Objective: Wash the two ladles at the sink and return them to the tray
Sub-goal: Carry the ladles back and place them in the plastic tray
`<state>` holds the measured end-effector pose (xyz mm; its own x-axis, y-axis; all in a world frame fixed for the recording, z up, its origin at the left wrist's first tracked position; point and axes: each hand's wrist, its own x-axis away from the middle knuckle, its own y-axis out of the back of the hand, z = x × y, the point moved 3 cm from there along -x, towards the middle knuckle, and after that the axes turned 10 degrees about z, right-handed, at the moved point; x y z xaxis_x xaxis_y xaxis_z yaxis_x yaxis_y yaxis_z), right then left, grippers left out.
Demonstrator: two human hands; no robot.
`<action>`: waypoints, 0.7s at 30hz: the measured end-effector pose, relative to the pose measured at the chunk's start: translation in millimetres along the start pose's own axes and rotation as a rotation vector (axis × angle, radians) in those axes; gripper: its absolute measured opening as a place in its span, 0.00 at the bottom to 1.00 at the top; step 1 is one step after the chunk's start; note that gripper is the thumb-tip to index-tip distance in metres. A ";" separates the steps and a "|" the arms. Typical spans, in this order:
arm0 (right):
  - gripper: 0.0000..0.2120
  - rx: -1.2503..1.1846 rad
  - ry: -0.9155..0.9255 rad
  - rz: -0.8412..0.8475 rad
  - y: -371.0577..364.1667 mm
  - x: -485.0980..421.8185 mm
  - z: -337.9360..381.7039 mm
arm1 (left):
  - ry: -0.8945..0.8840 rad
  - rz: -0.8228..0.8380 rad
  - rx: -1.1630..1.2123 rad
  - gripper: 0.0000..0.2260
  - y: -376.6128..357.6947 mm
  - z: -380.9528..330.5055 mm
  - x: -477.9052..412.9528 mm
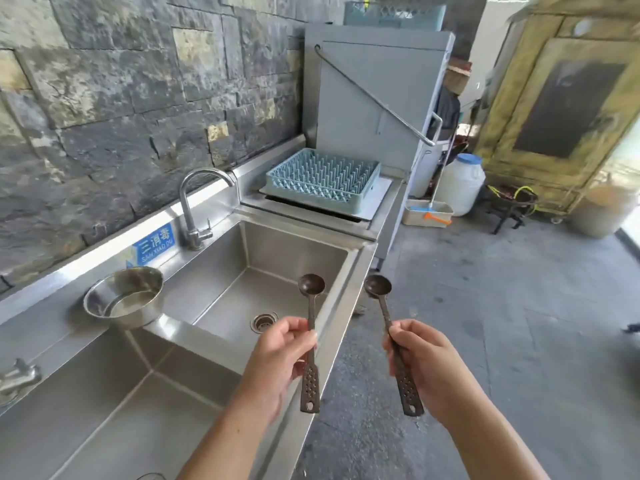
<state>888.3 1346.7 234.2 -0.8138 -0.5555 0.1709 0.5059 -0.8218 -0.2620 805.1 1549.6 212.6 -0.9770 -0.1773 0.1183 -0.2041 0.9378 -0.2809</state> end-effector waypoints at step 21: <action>0.07 -0.110 0.200 -0.572 172.5 253.6 1.6 | 0.144 0.570 -0.099 0.07 -276.4 64.9 36.3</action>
<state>769.6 1063.9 233.9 -0.9908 0.0131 0.1346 -0.0506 -0.9588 -0.2795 822.1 1264.6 232.8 -0.9112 0.3984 0.1048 0.3640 0.8977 -0.2484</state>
